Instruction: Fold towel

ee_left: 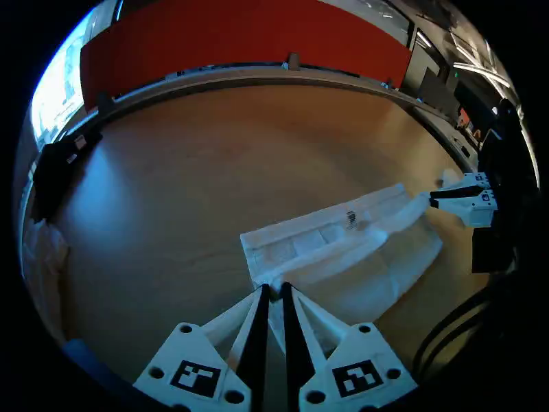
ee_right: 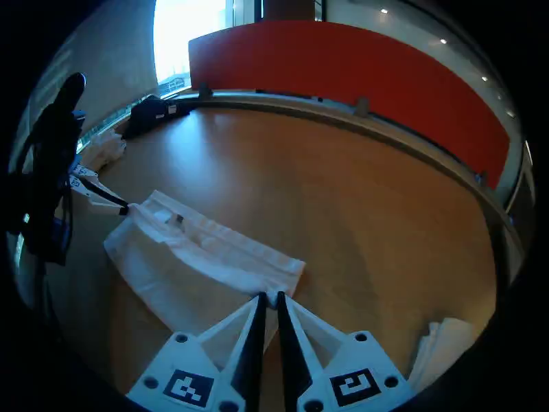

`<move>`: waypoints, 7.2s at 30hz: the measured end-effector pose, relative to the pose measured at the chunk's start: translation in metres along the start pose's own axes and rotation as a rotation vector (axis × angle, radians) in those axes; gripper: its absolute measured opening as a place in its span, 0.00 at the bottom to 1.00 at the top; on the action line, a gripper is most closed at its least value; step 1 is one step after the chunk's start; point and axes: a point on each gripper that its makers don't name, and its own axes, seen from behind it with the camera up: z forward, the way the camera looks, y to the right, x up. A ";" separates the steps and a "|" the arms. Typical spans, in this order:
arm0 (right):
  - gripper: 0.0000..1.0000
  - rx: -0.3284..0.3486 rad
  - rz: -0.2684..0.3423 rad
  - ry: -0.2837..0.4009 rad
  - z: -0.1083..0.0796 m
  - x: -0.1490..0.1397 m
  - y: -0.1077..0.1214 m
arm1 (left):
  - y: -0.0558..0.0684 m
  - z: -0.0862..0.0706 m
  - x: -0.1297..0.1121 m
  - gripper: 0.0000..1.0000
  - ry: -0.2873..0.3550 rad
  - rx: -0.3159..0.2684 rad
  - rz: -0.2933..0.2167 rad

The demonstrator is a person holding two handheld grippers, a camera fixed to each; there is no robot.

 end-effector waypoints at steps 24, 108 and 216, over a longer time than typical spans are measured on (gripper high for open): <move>0.81 -0.051 0.009 0.037 -0.009 0.009 0.012 | -0.013 -0.013 0.006 0.92 0.038 0.051 -0.037; 0.81 -0.058 0.006 0.017 -0.071 -0.052 -0.013 | 0.005 -0.073 -0.056 0.92 0.057 0.080 -0.088; 0.05 0.141 -0.379 0.087 -0.039 0.064 -0.094 | -0.024 -0.121 -0.084 0.92 0.090 0.142 -0.119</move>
